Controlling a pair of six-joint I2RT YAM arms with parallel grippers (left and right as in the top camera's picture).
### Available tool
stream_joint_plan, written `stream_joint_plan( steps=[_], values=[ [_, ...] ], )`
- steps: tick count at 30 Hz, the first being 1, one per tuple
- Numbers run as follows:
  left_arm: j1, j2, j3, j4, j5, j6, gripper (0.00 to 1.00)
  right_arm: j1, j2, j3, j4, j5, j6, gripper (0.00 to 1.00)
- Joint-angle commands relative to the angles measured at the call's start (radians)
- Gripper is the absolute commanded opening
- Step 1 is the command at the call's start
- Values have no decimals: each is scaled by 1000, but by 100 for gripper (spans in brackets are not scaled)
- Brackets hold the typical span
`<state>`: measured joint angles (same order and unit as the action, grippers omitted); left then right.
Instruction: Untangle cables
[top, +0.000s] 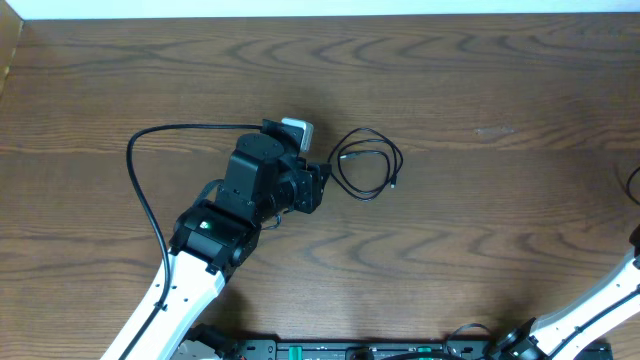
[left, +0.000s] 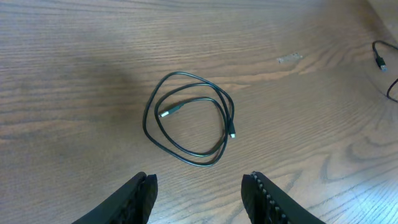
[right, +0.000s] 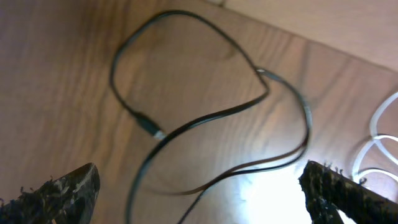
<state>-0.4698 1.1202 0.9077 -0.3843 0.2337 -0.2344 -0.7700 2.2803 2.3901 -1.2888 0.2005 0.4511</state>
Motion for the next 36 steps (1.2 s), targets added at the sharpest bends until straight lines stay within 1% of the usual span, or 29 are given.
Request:
stream_joint_plan(
  steps=[1, 6, 22, 29, 36],
  values=[
    [-3, 3, -5, 1, -6, 17, 49, 22, -21, -6, 14, -25, -10, 99],
    [-3, 3, -5, 1, -7, 17, 50, 51, 11, -16, 24, 58, 5, 99],
    [-3, 3, -5, 2, -6, 16, 50, 2, 229, -20, -29, 60, 8, 99],
    [-3, 3, -5, 2, -7, 16, 50, -32, 254, -25, -33, 89, 8, 99],
    [-3, 3, -5, 20, -6, 16, 50, -61, 254, -36, -41, 66, 1, 99]
  ],
)
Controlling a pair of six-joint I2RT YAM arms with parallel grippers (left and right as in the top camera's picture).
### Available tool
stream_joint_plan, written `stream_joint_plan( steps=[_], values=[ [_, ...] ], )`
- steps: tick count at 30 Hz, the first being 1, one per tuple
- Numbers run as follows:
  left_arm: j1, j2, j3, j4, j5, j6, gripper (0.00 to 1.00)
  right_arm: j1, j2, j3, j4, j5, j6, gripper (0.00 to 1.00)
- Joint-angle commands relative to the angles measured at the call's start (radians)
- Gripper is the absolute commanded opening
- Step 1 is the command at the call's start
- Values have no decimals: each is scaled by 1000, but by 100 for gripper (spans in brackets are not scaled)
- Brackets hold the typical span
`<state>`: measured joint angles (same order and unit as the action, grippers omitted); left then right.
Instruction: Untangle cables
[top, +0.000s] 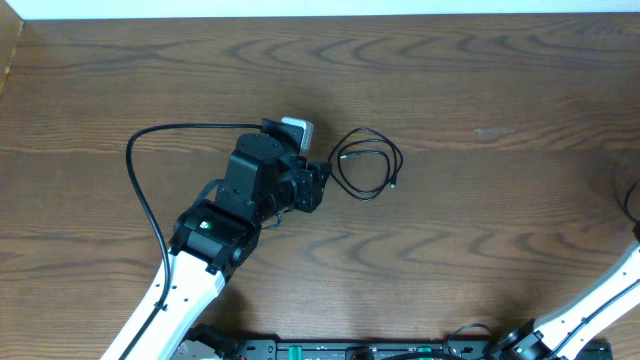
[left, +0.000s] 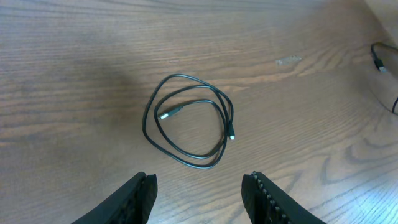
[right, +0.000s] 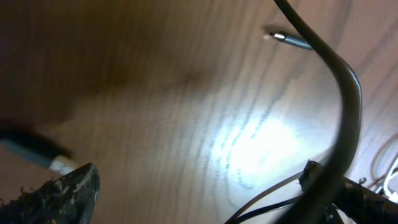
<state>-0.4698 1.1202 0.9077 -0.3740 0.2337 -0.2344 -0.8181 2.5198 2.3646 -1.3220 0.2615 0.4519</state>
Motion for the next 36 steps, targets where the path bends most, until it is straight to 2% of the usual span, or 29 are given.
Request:
stream_joint_plan(
  steps=[1, 5, 8, 13, 26, 30, 36],
  values=[
    [-3, 3, -5, 10, -6, 16, 50, -13, 13, -10, -5, -23, -16, 99],
    [-3, 3, -5, 9, -6, 16, 50, -2, -10, 2, 33, -187, -97, 99],
    [-3, 3, -5, 9, -6, 15, 50, 14, -49, 13, 56, -239, -95, 99],
    [-3, 3, -5, 10, -6, 13, 50, 46, -139, 12, 43, -195, -45, 99],
    [-3, 3, -5, 5, -21, 6, 50, 75, -375, 12, -185, -98, 39, 99],
    [-3, 2, -5, 18, -98, 5, 50, 115, -399, 12, -264, -115, -53, 99],
    [-1, 1, -5, 26, -166, -16, 50, 204, -399, 12, -284, -330, -283, 98]
  ],
)
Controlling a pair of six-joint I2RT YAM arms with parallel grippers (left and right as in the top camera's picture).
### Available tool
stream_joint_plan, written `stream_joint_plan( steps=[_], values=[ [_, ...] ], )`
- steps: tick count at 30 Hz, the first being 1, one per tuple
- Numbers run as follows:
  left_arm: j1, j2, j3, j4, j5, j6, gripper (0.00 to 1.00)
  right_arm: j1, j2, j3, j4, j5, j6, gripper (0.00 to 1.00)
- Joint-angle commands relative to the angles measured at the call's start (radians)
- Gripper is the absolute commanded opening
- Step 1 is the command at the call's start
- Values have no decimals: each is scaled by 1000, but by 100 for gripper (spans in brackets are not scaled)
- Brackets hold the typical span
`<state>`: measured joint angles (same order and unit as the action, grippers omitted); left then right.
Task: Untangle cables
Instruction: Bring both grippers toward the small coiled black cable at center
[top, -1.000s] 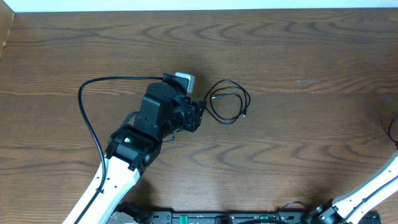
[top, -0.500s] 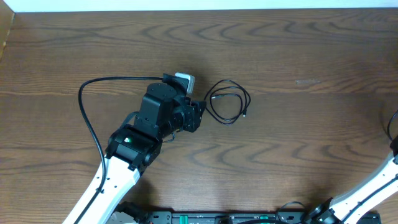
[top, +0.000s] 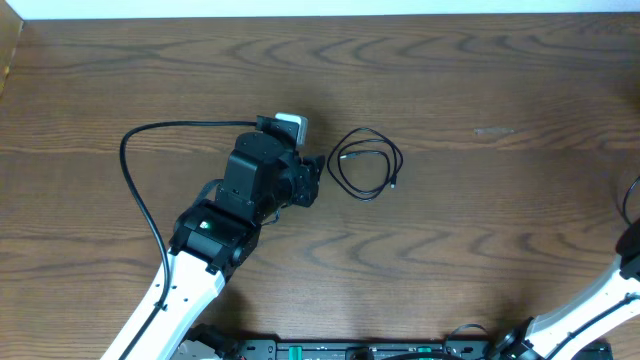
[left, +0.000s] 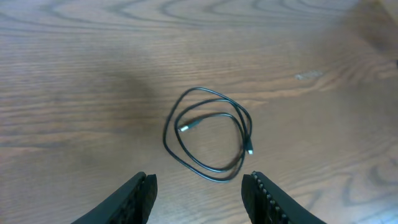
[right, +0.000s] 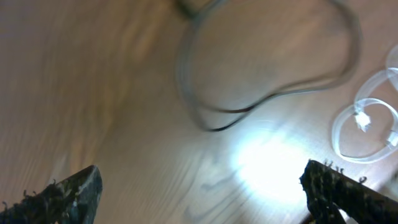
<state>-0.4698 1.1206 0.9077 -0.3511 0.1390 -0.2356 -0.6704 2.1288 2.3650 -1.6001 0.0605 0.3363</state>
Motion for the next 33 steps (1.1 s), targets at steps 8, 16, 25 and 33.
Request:
stream_joint_plan(
  steps=[8, 16, 25, 33],
  values=[
    [35, -29, -5, -8, -232, -87, 50, 243, -8, 12, -30, -150, -277, 99],
    [137, -39, -5, -76, -233, -154, 50, 456, -10, 12, -43, -106, -311, 94],
    [250, -39, -5, -126, -123, -189, 50, 675, -22, 12, -22, 118, -163, 91],
    [251, -35, -5, -135, -124, -185, 50, 787, -29, -1, -98, 289, 170, 94]
  ],
)
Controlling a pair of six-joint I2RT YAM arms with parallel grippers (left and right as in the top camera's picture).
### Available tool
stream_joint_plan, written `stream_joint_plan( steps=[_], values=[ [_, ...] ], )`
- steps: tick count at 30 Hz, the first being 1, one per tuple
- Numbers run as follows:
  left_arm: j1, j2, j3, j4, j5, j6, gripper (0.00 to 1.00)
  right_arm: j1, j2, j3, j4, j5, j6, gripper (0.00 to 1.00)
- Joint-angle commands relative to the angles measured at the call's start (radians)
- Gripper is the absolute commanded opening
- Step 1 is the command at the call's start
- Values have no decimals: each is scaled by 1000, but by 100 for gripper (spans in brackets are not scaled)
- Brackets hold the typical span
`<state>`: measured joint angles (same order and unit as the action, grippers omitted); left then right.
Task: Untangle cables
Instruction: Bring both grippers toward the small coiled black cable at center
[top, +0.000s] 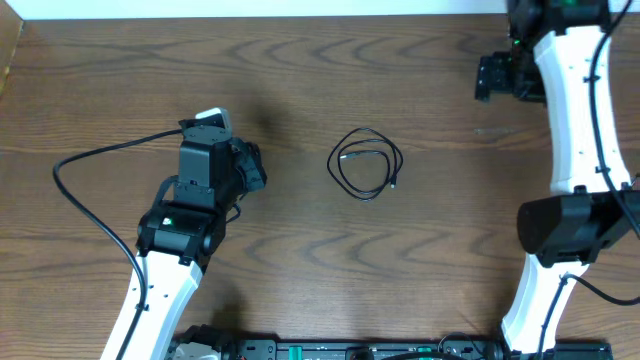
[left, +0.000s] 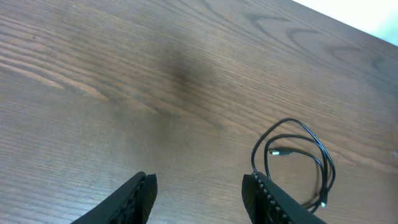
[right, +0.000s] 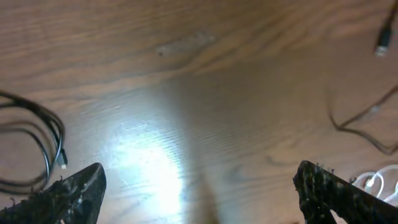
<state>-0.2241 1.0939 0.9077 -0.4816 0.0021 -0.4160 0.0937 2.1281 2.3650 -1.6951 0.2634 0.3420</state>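
Note:
A thin black cable (top: 366, 163) lies coiled in a small loop at the table's middle, both plugs inside or beside the coil. It shows at the lower right of the left wrist view (left: 297, 157) and at the left edge of the right wrist view (right: 48, 135). My left gripper (top: 252, 168) stands open to the left of the coil, well apart from it, with nothing between its fingers (left: 199, 182). My right gripper (top: 490, 78) hangs open near the table's far right, also empty (right: 199, 179).
Another black cable (right: 364, 127) with a plug (right: 384, 41) and a white cable (right: 373, 182) lie at the right of the right wrist view. The left arm's own lead (top: 100, 160) loops over the table at the left. The table's far edge (top: 300, 14) meets a white wall.
My left gripper has drawn back to the left, away from the coil. My right arm, then at the overhead view's right edge, now reaches to the table's far right, gripper open.
My left gripper stayed open right beside the coiled black cable through all three earlier moments, while my right gripper hung open over other black and white cables off to the right. Now both are away from those spots and the coil lies unchanged.

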Motion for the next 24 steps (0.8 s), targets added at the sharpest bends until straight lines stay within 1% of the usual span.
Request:
stream_joint_plan(
  steps=[1, 2, 4, 5, 7, 9, 10, 11, 13, 16, 18, 20, 24],
  values=[
    [5, -7, -5, -5, 13, -5, 50, 31, -28, -4, 0, 77, 174, 96],
    [5, -5, -5, -5, 13, -5, 50, 40, -28, -6, 6, 51, 149, 98],
    [5, 1, -5, -8, 17, -9, 50, 56, -28, -8, 34, -47, 18, 99],
    [5, 3, -5, -8, 29, -8, 51, 64, -28, -8, 50, -121, -70, 99],
    [5, 11, -5, -3, 89, -3, 51, 68, -28, -8, 70, -254, -189, 99],
    [5, 24, -5, 17, 180, 21, 51, 60, -28, -8, 90, -399, -302, 99],
    [5, 30, -5, 24, 215, 22, 54, 54, -28, -8, 96, -464, -352, 99],
    [5, 42, -5, 32, 270, 22, 57, 42, -28, -12, 103, -573, -428, 99],
    [5, 53, -5, 37, 309, 22, 58, 31, -28, -18, 107, -633, -453, 99],
    [4, 70, -5, 42, 332, 22, 58, 26, -28, -37, 109, -633, -452, 99],
    [4, 83, -5, 50, 355, 23, 63, 28, -28, -61, 111, -627, -452, 99],
    [4, 100, -5, 60, 389, 30, 65, 33, -28, -99, 124, -600, -441, 99],
    [3, 145, -5, 68, 410, 29, 66, 49, -28, -220, 188, -584, -432, 99]
  ],
)
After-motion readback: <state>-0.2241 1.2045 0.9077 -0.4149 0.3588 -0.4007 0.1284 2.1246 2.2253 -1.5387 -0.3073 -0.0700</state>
